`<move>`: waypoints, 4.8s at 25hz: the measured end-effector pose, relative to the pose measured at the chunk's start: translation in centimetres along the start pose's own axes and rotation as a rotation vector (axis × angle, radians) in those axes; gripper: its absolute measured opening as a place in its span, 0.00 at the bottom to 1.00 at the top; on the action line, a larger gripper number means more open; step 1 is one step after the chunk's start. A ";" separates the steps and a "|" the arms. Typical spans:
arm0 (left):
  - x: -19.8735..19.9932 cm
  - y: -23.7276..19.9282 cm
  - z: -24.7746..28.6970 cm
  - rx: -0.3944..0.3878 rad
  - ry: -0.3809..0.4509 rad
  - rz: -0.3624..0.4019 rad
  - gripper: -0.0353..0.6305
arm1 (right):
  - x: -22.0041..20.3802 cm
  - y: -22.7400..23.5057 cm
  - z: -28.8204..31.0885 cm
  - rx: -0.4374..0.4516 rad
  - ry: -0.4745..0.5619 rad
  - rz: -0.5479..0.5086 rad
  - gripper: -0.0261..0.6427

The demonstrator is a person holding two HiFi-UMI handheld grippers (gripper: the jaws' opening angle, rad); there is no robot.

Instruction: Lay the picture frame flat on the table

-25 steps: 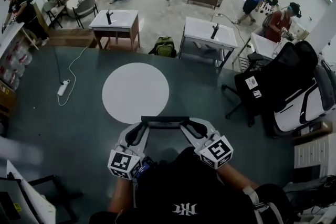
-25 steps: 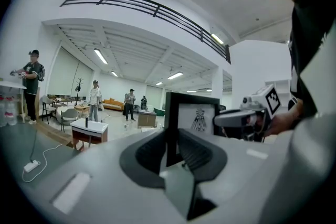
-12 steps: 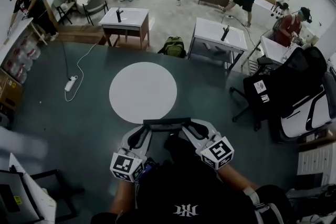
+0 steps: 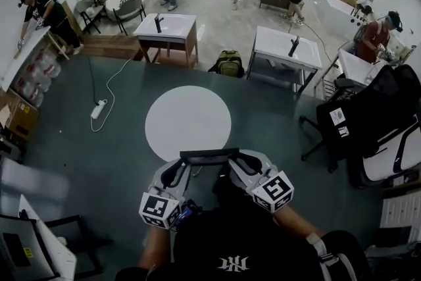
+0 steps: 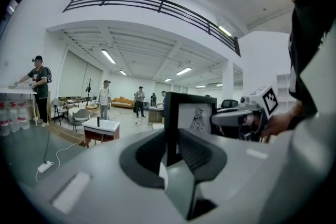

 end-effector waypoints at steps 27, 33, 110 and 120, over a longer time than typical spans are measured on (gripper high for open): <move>10.1 -16.0 14.2 0.118 -0.061 -0.009 0.17 | 9.5 15.5 18.6 0.133 0.033 0.042 0.16; 12.0 -21.0 19.0 0.142 -0.085 -0.015 0.17 | 10.7 19.6 24.1 0.170 0.022 0.070 0.16; -29.3 -43.7 37.8 -0.038 -0.616 -0.390 0.16 | -27.5 21.9 56.7 0.027 -0.570 0.547 0.16; -29.7 -44.1 38.8 -0.003 -0.602 -0.326 0.16 | -28.0 22.4 57.3 -0.010 -0.568 0.482 0.17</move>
Point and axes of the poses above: the fingertips, and each gripper's own axes: z forward along the fingers, y to its right, x out of its top, the point moved 2 cm from there along -z, backward along the fingers, and after that the axes turned 8 degrees about -y, right-handed, at the moved point
